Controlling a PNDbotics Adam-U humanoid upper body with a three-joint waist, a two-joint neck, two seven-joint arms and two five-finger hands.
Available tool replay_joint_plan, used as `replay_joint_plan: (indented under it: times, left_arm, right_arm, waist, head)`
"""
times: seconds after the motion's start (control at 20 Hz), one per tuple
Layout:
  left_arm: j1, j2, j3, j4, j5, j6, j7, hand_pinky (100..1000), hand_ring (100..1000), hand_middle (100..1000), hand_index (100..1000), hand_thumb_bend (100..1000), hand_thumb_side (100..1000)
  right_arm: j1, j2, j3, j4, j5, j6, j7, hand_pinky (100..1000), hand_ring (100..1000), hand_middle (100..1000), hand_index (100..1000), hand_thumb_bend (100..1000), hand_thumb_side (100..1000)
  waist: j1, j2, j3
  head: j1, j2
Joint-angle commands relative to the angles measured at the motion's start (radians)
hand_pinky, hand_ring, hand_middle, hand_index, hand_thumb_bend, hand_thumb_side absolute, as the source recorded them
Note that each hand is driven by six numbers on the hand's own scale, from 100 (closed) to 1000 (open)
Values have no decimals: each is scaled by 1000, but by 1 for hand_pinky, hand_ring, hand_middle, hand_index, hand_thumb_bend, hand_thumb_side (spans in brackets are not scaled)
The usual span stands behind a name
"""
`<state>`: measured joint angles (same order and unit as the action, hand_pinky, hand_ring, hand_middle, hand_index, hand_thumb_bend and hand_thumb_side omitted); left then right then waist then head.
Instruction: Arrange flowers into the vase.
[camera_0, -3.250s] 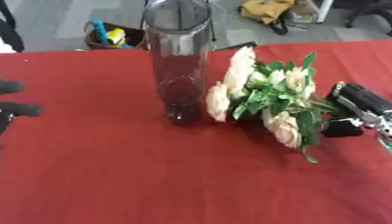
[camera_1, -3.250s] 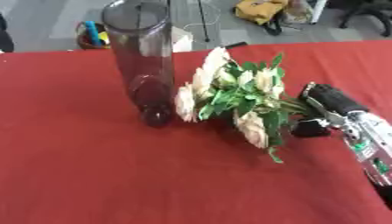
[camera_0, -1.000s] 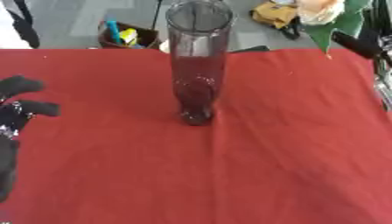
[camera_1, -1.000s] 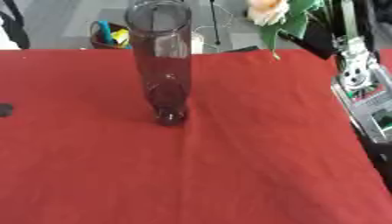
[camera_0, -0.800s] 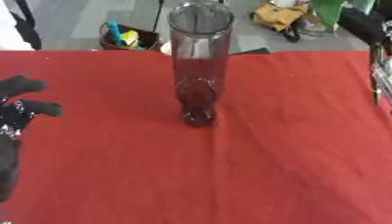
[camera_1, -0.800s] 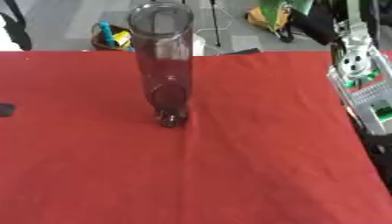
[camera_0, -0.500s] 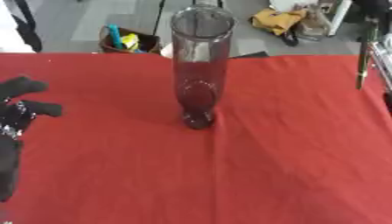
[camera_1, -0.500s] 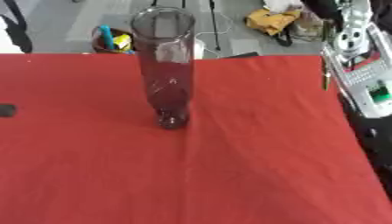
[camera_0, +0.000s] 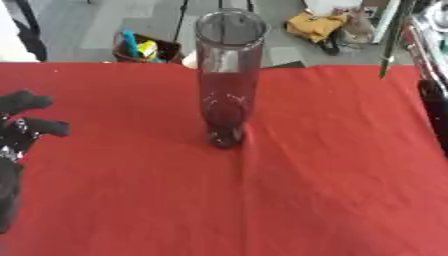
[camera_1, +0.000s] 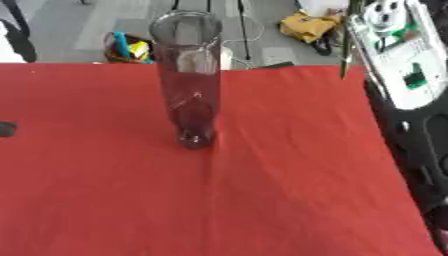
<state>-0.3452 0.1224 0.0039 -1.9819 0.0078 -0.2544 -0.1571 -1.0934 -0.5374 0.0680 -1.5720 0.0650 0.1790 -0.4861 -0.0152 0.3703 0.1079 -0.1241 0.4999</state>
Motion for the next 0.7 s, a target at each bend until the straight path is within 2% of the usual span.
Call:
replay_joint_plan:
  times: [0.05, 0.5, 0.55, 0.6, 0.7]
  left_arm:
    - [-3, 15, -9, -18, 1, 1, -4, 722, 598, 730, 851, 109, 1000]
    - [0, 16, -11, -18, 8, 2, -8, 722, 598, 731, 851, 109, 1000]
    - [0, 16, -11, -18, 8, 2, -8, 722, 598, 731, 851, 109, 1000]
    - [1, 18, -11, -18, 8, 4, -10, 722, 598, 731, 851, 108, 1000]
    - [4, 19, -14, -18, 9, 3, -13, 722, 597, 731, 851, 108, 1000]
  right_arm:
    - [-51, 13, -11, 5, -23, -7, -26, 100, 100, 100, 100, 239, 495]
    - [-120, 72, -4, 46, -34, -30, -66, 100, 100, 100, 100, 225, 496]
    - [-121, 73, -3, 47, -34, -32, -66, 100, 100, 100, 100, 852, 526]
    - [-130, 78, -5, 42, -32, -37, -69, 100, 100, 100, 100, 211, 498]
    - [-162, 96, -6, 53, -21, -40, -72, 100, 100, 100, 100, 207, 498]
  waist:
    - [-1, -27, 4]
    - [-2, -38, 15]
    - [-2, -38, 15]
    - [-3, -40, 20]
    - [-5, -40, 24]
  head:
    - [-2, -9]
    - [-4, 0]
    - [-4, -1]
    - [-5, -8]
    - [-5, -17]
